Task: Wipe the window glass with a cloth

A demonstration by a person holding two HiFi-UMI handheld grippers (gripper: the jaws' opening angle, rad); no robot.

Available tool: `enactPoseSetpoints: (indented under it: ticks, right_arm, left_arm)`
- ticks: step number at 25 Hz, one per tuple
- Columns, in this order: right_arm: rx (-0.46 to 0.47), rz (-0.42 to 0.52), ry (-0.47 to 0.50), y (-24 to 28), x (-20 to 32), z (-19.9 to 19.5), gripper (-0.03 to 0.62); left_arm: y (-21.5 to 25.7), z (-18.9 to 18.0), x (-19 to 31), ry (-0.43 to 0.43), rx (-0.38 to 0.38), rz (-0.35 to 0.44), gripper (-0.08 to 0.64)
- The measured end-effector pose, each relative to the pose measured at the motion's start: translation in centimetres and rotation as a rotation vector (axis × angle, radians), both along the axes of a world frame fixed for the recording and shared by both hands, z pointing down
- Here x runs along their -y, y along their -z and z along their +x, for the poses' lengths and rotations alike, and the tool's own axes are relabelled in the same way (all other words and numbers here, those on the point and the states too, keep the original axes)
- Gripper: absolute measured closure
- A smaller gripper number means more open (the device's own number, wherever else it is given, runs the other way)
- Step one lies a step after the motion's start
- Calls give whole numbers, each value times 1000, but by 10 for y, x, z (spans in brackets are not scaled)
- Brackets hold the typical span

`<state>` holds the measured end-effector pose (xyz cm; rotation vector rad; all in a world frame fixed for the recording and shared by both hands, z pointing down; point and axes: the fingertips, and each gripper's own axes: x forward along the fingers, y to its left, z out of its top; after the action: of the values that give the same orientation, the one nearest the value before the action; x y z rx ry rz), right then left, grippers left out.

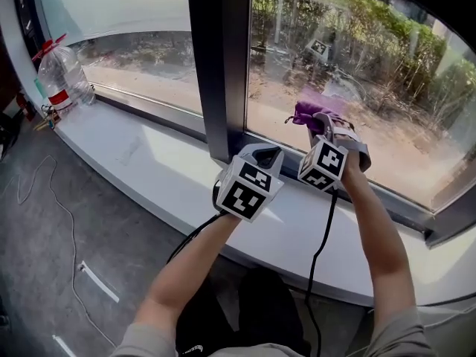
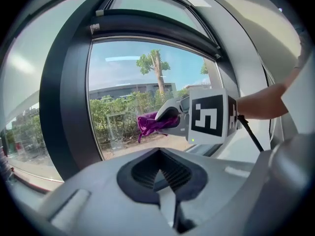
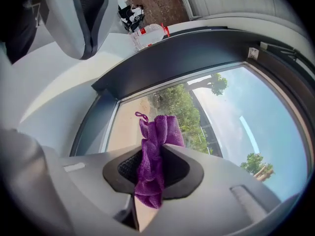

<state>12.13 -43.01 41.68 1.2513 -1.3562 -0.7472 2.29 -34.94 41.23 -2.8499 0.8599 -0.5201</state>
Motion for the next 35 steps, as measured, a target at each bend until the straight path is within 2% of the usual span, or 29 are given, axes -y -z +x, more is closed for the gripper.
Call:
enactPoseSetpoints:
  ticks: [5, 13, 16, 20, 23, 26, 31, 35]
  right_arm:
    - [46, -95, -7, -68, 3, -1, 489]
    - [123, -261, -50, -151, 4, 3, 489]
    - [123, -292, -62, -167, 3, 5, 489]
    - [117, -292, -58, -161, 3, 2, 489]
    - [107, -255, -34, -143, -1, -2, 488]
    - [89, -177, -8, -106, -5, -8, 488]
    - [56, -10, 40, -14, -19, -16, 488]
    - [13, 121, 55, 65, -33, -12, 488]
  left_arm:
    - [-32, -6, 0, 6, 33, -49, 560]
    - [-61, -15, -2, 12, 42, -98, 560]
    - [-66, -19, -3, 11, 44, -104, 560]
    - [-65, -25, 0, 13, 50, -93, 560]
    - [-56, -27, 2, 15, 47, -71, 560]
    - [-36, -30, 11, 20, 46, -30, 560]
    - [20, -37, 29, 54, 32, 65, 560]
    - [74, -25, 27, 36, -7, 147, 560]
